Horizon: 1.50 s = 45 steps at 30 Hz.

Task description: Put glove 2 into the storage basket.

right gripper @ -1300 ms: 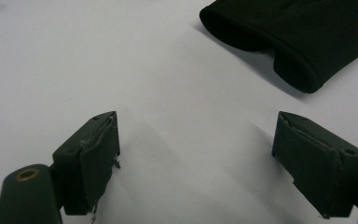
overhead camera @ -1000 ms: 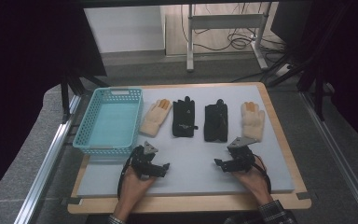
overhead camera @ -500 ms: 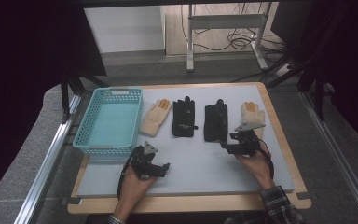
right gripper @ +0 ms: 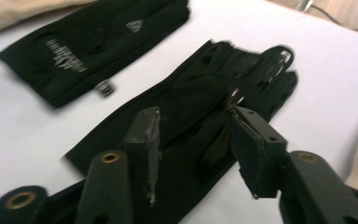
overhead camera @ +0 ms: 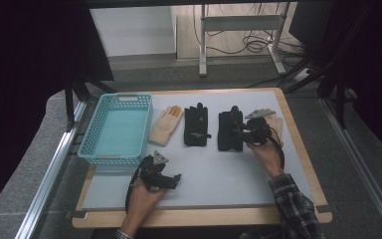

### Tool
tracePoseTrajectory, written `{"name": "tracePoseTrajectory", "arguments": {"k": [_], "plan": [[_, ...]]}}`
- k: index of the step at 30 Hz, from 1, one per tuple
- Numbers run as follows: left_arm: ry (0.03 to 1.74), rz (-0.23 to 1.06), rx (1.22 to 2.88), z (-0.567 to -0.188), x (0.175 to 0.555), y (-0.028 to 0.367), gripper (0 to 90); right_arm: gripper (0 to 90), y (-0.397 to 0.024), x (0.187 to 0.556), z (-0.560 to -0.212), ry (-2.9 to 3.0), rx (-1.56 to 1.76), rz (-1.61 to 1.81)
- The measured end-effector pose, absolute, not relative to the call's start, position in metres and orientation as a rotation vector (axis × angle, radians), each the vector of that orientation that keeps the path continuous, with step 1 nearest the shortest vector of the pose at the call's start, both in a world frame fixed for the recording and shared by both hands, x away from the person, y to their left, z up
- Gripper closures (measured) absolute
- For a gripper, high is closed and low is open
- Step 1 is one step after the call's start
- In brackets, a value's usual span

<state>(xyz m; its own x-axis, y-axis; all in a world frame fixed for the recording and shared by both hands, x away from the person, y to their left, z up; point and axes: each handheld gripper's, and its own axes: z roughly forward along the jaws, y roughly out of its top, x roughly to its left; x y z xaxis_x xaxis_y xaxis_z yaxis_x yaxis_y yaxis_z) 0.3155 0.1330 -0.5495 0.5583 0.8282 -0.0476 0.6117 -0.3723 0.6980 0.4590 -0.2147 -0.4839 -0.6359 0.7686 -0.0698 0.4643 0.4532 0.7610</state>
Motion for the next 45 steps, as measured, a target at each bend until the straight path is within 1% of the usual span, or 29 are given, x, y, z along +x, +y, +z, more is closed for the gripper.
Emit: {"name": "tracePoseTrajectory", "arguments": {"k": [7, 17, 18, 22, 26, 27, 32, 37, 45], "plan": [[1.149, 0.409, 2.115, -0.549, 0.316, 0.133, 2.5, 47.6, -0.209, 0.488, -0.495, 2.303, 1.08, 0.994], [1.149, 0.409, 2.113, -0.55, 0.316, 0.133, 2.5, 48.3, -0.196, 0.51, -0.508, 2.32, 1.11, 0.918], [1.149, 0.409, 2.114, -0.55, 0.316, 0.133, 2.5, 48.6, -0.193, 0.513, -0.515, 2.336, 1.108, 0.869], [1.149, 0.409, 2.114, -0.55, 0.316, 0.133, 2.4, 57.5, -0.195, 0.515, -0.518, 2.335, 1.149, 0.923], [1.149, 0.409, 2.114, -0.55, 0.316, 0.133, 2.4, 78.4, -0.197, 0.515, -0.517, 2.36, 1.207, 0.976], [1.149, 0.409, 2.114, -0.55, 0.316, 0.133, 2.5, 80.7, -0.197, 0.516, -0.517, 2.362, 1.223, 0.98], [1.149, 0.409, 2.113, -0.55, 0.316, 0.133, 2.5, 82.6, -0.193, 0.511, -0.512, 2.343, 1.2, 0.95], [1.149, 0.409, 2.114, -0.55, 0.316, 0.133, 2.5, 82.7, -0.195, 0.505, -0.501, 2.32, 1.182, 1.005], [1.149, 0.409, 2.114, -0.55, 0.316, 0.133, 2.4, 82.6, -0.199, 0.481, -0.476, 2.305, 1.159, 1.112]]}}
